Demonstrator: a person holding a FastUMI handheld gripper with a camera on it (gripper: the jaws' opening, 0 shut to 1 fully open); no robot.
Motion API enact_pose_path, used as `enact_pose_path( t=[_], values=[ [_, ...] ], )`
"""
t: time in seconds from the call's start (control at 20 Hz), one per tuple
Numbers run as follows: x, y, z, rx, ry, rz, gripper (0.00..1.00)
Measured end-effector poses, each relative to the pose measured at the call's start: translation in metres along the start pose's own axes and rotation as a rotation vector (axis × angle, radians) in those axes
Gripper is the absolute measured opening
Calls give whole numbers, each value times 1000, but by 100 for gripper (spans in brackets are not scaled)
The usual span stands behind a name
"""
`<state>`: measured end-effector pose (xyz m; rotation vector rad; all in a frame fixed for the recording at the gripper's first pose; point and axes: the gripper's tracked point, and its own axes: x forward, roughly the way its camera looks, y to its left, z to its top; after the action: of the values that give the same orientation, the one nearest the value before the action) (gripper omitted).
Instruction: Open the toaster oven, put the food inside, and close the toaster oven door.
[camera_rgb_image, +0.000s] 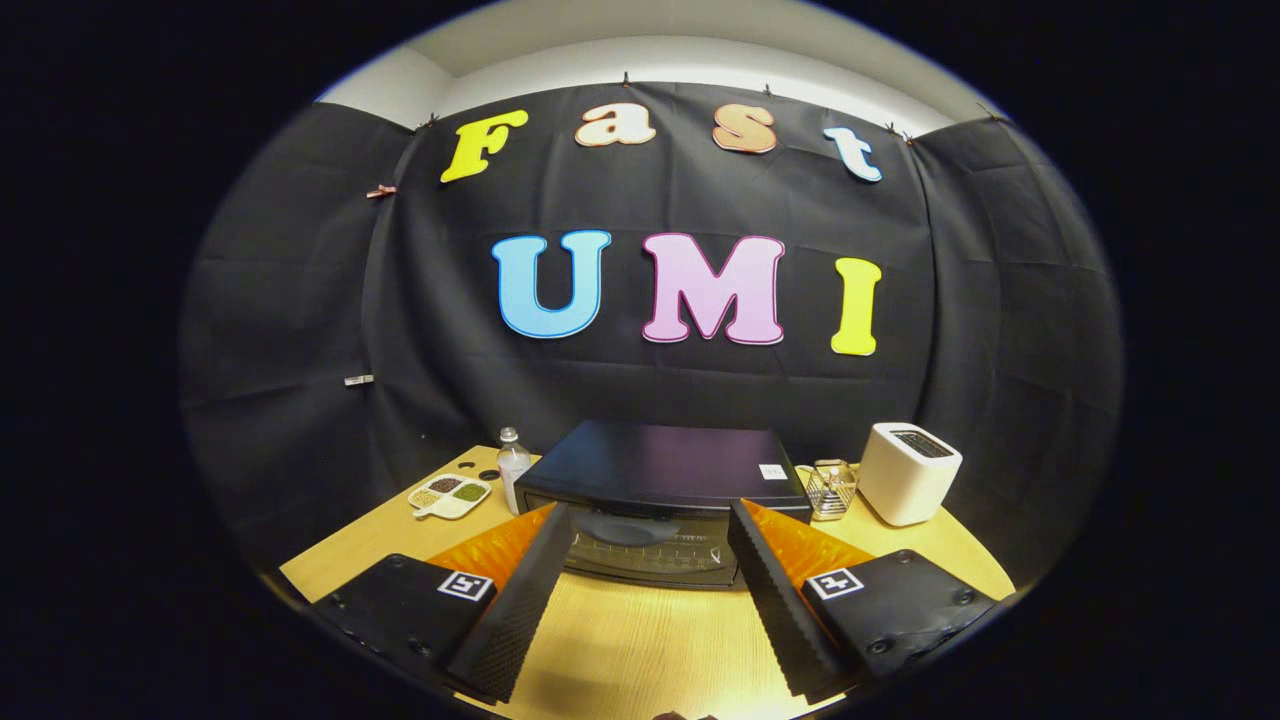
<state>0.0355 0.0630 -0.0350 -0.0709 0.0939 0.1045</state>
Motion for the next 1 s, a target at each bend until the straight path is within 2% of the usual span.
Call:
enact_pose_path(
  t=[0.25, 1.0],
  values=[
    [34, 6, -2, 13, 18, -2, 98],
    [136, 9, -62, -10, 105, -135, 98]
  ],
)
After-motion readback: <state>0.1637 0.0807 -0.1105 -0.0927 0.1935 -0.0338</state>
